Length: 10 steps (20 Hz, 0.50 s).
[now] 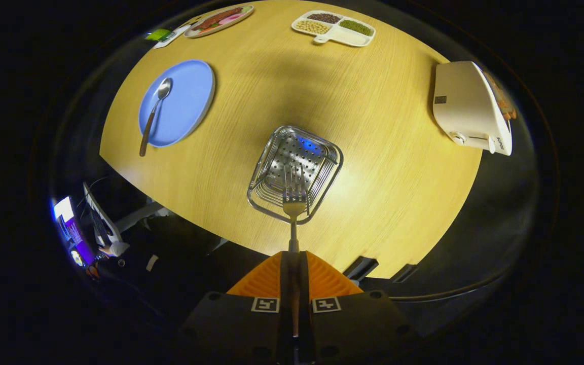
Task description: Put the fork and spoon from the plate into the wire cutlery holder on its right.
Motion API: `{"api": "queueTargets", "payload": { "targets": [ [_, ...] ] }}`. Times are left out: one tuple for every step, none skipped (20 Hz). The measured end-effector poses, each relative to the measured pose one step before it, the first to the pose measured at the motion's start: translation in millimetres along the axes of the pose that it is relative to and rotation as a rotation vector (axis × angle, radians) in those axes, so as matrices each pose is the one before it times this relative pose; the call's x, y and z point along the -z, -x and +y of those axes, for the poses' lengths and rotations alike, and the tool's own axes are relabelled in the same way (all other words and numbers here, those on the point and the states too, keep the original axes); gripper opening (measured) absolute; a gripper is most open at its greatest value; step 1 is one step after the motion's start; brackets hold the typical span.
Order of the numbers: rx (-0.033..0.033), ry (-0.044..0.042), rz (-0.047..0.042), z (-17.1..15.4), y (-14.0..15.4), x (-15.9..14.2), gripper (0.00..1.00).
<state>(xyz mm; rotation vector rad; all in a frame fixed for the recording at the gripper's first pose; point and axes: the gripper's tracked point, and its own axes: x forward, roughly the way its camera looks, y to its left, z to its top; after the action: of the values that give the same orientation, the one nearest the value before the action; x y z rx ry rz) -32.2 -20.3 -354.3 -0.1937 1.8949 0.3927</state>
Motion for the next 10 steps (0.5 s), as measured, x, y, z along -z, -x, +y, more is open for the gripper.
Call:
{"api": "queueTargets", "payload": {
  "targets": [
    [0.00493,-0.01151,0.01139,-0.26,-5.18,-5.53,0.09],
    [0.00087,-0.01362,0.00825,2.26,-1.68,-5.19,0.09],
    [-0.00125,-0.01019,0.00774,1.70,-2.34,-5.82,0.09],
    [0.00055,-0.00790,0.01101,0.65,-2.12,-1.99,0.09],
    [0.00362,-0.00612,0.01234,-0.61,-1.97,-2.73,0.09],
    [0.00252,-0.00532,0.00993,0.94,-1.57,-2.03,0.09],
    [0.00134,-0.00661,0.00422,-0.33,-2.17,-2.10,0.09],
    [0.00047,-0.00961,0.00090,0.39,-1.77,-2.81,0.09],
    [0.00023,-0.00869,-0.00382,0.37,-0.65,-3.38,0.09],
    [-0.00284,-0.00633,-0.00678,0.13,-0.72,-1.76,0.10]
  ]
}}
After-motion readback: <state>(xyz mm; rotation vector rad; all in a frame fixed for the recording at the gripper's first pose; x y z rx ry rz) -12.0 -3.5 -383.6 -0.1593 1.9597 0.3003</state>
